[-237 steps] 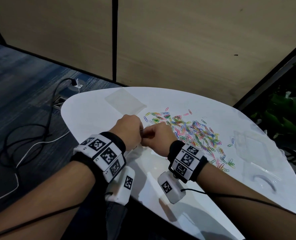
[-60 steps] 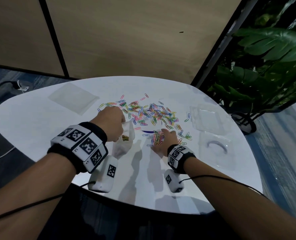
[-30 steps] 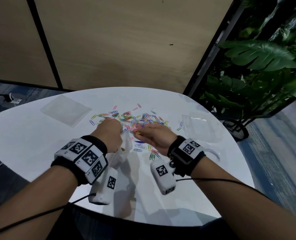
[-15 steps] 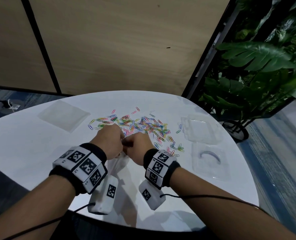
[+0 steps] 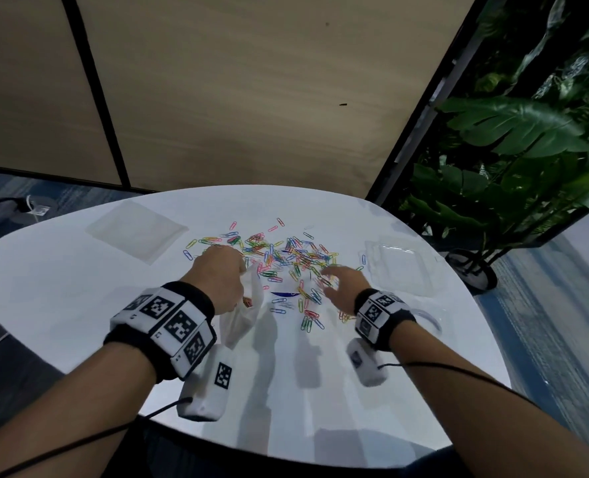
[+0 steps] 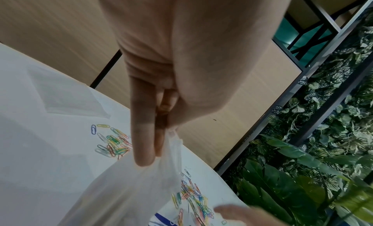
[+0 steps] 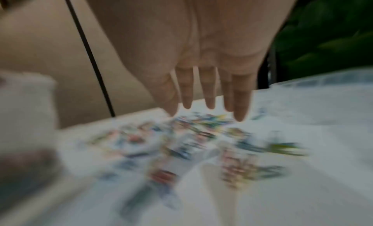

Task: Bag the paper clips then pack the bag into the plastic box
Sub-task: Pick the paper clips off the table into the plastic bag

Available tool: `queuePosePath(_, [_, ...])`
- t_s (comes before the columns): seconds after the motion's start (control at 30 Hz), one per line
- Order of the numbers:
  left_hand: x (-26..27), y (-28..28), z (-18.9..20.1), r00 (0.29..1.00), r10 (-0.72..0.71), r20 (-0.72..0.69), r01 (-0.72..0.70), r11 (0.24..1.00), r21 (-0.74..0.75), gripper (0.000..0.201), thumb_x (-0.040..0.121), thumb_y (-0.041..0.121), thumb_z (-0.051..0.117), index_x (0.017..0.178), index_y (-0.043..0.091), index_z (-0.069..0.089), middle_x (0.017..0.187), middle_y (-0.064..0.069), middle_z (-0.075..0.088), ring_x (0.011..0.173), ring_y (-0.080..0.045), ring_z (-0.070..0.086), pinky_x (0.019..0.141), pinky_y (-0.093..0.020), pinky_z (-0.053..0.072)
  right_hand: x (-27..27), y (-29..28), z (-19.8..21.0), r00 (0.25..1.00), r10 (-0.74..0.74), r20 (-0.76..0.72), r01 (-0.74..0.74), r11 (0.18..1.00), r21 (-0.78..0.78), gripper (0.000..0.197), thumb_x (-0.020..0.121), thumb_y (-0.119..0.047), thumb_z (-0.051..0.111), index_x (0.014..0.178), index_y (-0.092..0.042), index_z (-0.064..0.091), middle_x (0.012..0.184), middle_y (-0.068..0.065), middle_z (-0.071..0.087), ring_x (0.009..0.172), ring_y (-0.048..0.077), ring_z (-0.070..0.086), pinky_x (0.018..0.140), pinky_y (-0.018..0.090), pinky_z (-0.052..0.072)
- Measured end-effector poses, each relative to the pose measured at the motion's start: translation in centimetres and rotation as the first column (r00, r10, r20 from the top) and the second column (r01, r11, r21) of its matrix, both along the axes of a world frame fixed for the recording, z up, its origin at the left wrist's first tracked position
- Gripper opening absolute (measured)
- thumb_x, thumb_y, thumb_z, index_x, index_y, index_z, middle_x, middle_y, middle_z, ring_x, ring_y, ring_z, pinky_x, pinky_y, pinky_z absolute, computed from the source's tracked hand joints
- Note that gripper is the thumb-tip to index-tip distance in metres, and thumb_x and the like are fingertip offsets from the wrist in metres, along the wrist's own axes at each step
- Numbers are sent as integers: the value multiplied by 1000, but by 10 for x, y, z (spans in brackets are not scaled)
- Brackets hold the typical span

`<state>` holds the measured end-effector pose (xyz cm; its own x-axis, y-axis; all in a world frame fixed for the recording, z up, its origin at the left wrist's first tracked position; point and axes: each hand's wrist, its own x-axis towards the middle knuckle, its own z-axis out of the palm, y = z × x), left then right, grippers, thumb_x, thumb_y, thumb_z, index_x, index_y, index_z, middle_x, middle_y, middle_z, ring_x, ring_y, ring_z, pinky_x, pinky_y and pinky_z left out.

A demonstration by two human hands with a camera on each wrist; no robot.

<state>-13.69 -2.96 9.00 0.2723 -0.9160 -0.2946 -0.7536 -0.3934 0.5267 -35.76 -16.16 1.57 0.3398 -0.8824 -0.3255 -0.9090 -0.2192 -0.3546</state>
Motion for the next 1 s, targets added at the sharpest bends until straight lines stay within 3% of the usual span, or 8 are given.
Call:
queuePosePath(0.13, [1,3,4,1000,-19,25,19,1000,12,25,87,-6,48,86,18,54,95,-19,74,89,-34,75,83,-43,63,-47,-17,-45,927,-48,-373,91,991,98,82,87,-55,53,153,-29,13,160,8,15,142,35,31,113,49,32])
queuePosePath(0.33, [1,1,3,1000,-12,21,11,999,34,23,91,-4,48,89,17,57,101,-18,73,90,-32,74,86,-42,62,-14,6,-53,897,27,-441,-62,996,-65,30,94,-18,42,121,-11,54,122,14,58,110,34,61,93,38,52])
queuePosePath(0.5, [0,3,4,999,-21,36,20,999,41,24,90,-5,48,87,18,54,100,-20,73,89,-33,74,85,-44,62,4,17,-47,887,63,-458,-122,987,-100,27,92,4,43,107,-2,64,109,15,65,102,30,65,86,32,52])
queuePosePath(0.7, [2,3,4,999,-31,38,29,999,46,23,91,-4,48,88,17,53,99,-19,73,90,-33,73,84,-44,62,-6,-9,-39,958,-187,-218,186,982,-23,20,86,-13,59,94,-11,78,97,5,75,91,22,70,84,28,58])
queuePosePath(0.8, [-1,3,6,999,-32,29,31,998,48,23,90,-5,48,88,17,54,100,-21,74,91,-34,74,84,-44,62,-15,-20,-28,952,-307,2,299,930,215,23,88,-30,62,100,-11,70,109,5,72,100,22,68,90,33,56])
queuePosePath(0.83, [-1,2,7,999,-32,26,31,998,52,23,90,-5,48,88,17,55,100,-20,73,91,-34,74,84,-43,62,-12,-21,-20,913,-382,144,314,882,351,22,87,-28,65,97,-9,64,112,9,70,100,23,67,92,34,56])
queuePosePath(0.93, [-3,3,9,1000,-21,15,20,998,52,21,93,-3,48,91,15,58,103,-19,72,92,-33,73,86,-42,62,7,-11,8,499,-702,508,246,677,694,31,76,-7,79,100,8,66,109,20,70,92,22,71,86,28,58])
queuePosePath(1.0, [-4,3,11,1000,-12,3,12,999,50,21,93,-4,48,93,12,60,105,-19,72,94,-33,73,87,-42,62,27,8,31,434,-708,557,72,643,762,26,84,-1,71,107,10,66,104,20,72,91,22,72,75,22,59])
